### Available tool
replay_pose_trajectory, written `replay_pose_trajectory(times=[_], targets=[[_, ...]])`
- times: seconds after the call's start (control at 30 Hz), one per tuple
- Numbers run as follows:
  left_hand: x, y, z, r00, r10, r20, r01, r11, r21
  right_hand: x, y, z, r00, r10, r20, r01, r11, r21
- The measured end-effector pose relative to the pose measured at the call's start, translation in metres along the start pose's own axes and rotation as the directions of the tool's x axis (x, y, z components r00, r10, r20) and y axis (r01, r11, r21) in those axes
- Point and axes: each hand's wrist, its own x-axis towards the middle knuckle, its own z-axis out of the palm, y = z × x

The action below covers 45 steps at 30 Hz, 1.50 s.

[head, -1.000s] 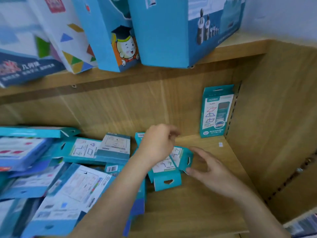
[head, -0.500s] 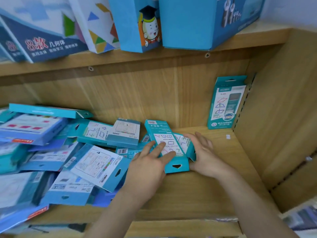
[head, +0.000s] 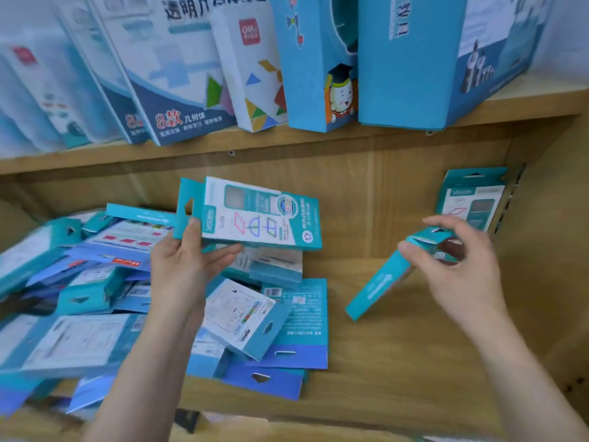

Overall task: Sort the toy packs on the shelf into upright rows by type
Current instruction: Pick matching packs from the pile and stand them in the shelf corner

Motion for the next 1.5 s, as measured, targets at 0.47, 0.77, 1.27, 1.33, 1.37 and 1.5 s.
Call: replay_pose_trajectory(times=[0.47, 0.77, 1.27, 1.33, 1.37, 1.5], targets=[[-0.066, 0.001, -0.036, 0.818, 0.057, 0.572, -0.376, 0.806, 0.458, -0.044, -0.074, 0.049, 0.916, 0.270, 0.297, -0.396, 0.725, 0.564], [-0.096, -0.009, -0.017, 0.896, -0.282, 0.342, 0.297, 0.955, 0.010, -0.062, -0.084, 0.058, 0.774, 0.147, 0.616, -0.365, 0.898, 0.245], [-0.074, -0.010, -0.003, 0.916, -0.036, 0.399, -0.048, 0.979, 0.198, -0.067, -0.061, 0.034, 0.876, 0.015, 0.482, -0.124, 0.973, 0.194], [-0.073, -0.015, 0.004, 0.902, -0.082, 0.424, -0.007, 0.979, 0.204, -0.066, -0.058, 0.028, 0.879, 0.017, 0.477, -0.110, 0.980, 0.167], [-0.074, -0.017, 0.009, 0.895, -0.103, 0.435, 0.012, 0.978, 0.207, -0.065, -0.057, 0.024, 0.879, 0.018, 0.476, -0.107, 0.981, 0.161], [-0.080, -0.032, 0.034, 0.886, -0.113, 0.449, -0.002, 0.969, 0.247, -0.066, -0.045, 0.011, 0.856, 0.018, 0.517, 0.077, 0.984, -0.161]])
